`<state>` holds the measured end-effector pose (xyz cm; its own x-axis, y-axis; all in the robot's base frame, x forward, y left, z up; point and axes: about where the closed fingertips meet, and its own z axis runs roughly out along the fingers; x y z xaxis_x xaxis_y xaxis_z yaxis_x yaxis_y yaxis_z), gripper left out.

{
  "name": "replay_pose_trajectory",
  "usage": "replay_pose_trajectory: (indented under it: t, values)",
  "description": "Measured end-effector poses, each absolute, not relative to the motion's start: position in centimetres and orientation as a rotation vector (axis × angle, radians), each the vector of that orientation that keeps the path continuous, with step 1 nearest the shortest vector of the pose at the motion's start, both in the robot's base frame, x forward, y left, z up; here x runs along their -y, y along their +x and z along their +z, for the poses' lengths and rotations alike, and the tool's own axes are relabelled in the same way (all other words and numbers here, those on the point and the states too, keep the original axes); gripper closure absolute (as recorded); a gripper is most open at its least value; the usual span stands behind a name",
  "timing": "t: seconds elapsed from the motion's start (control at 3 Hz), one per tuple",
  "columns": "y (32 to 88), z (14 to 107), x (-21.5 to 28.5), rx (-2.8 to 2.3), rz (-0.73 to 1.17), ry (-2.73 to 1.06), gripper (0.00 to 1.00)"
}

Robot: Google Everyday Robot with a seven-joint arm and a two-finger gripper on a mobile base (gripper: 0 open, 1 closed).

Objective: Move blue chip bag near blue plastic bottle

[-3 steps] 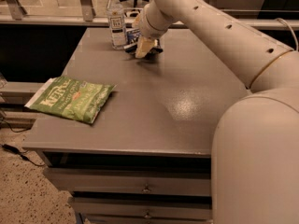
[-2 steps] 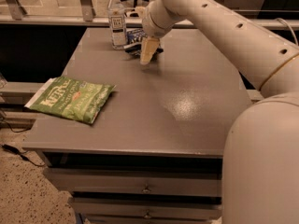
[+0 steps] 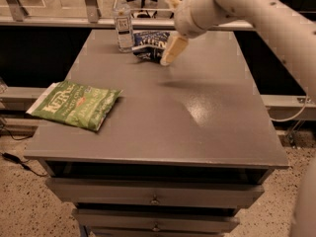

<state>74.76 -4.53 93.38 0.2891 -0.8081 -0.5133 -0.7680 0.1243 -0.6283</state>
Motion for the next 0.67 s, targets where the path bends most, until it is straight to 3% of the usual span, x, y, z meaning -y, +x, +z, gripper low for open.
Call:
replay_pose_trajectory:
  t: [0.33,0.67]
  values:
    - [73.3,94.7,11.4,-1.505,0.068,-1.420,0.00]
    - [72.2,95.2,14.8,-1.533,0.087,-1.347,0.00]
